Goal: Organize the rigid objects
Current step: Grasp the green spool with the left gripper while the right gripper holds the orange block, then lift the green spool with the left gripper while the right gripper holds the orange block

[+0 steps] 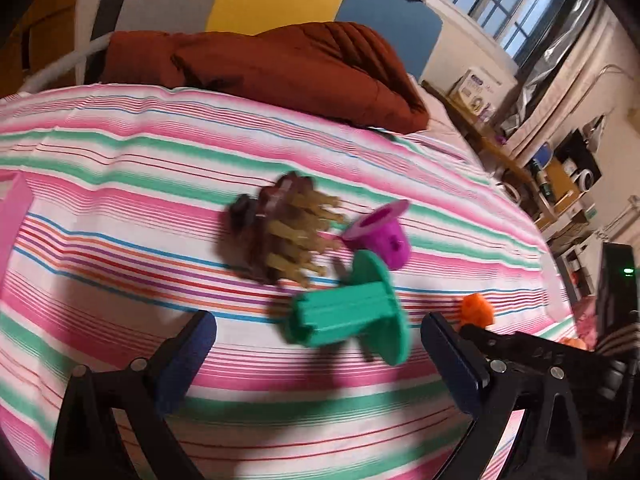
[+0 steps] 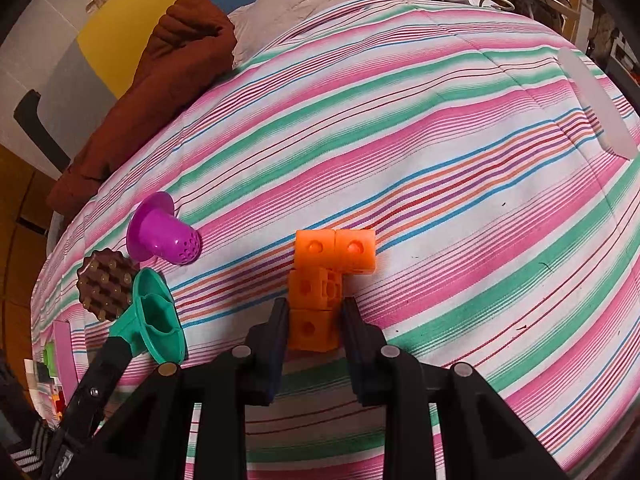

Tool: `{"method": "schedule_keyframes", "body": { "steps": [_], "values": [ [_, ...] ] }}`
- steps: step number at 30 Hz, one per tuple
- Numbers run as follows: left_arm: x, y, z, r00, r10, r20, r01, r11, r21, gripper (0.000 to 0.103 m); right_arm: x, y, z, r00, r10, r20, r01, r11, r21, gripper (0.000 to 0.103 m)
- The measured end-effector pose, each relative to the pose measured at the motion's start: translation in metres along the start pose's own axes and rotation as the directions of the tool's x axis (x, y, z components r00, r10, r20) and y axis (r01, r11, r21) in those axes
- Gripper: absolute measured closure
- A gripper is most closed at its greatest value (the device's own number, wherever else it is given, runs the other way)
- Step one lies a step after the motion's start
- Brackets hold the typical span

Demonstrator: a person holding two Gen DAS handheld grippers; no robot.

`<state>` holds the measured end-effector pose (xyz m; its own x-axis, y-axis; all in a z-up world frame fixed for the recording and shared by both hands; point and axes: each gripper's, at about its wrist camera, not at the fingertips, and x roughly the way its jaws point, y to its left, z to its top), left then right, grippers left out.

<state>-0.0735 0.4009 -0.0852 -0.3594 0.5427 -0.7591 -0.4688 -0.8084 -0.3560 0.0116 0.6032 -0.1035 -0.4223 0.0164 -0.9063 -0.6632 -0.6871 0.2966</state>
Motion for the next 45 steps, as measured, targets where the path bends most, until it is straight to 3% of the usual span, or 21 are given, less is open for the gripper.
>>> {"method": "schedule_keyframes", "body": {
  "steps": [7,11,13,21,29,34,45],
  "values": [
    [0.014,-0.028,-0.002,0.995,0.101,0.014,-0.102,0.986,0.135,0.002,-0.001,0.001,-0.001,1.0,0.002,0.0,-0.002,1.0,0.003,0.077],
    [0.02,-0.019,-0.01,0.993,0.114,0.021,-0.116,0.976,0.186,0.031,-0.001,0.001,-0.001,1.0,-0.003,0.0,0.003,1.0,-0.002,0.077],
    [0.018,-0.018,-0.015,0.993,0.111,0.048,-0.119,0.966,0.229,0.032,-0.001,0.002,-0.001,1.0,-0.007,0.0,0.007,1.0,-0.006,0.077],
    [-0.01,0.011,-0.026,0.997,0.025,0.07,-0.036,0.987,0.158,0.032,0.0,0.005,-0.003,1.0,-0.025,0.005,0.025,0.999,-0.032,0.077],
    [-0.037,0.036,-0.046,0.997,0.011,0.075,-0.022,0.989,0.144,0.032,0.002,0.015,-0.003,0.999,-0.03,0.011,0.031,0.996,-0.085,0.077],
    [-0.055,0.05,-0.062,0.997,0.007,0.078,-0.02,0.985,0.17,0.032,0.004,0.02,-0.005,0.999,0.034,-0.004,-0.034,0.995,-0.092,0.078],
    [-0.089,0.079,-0.08,0.996,-0.023,0.086,0.01,0.99,0.142,0.032,0.003,0.026,-0.008,1.0,-0.004,0.006,0.005,0.99,-0.143,0.078]
  ]
}}
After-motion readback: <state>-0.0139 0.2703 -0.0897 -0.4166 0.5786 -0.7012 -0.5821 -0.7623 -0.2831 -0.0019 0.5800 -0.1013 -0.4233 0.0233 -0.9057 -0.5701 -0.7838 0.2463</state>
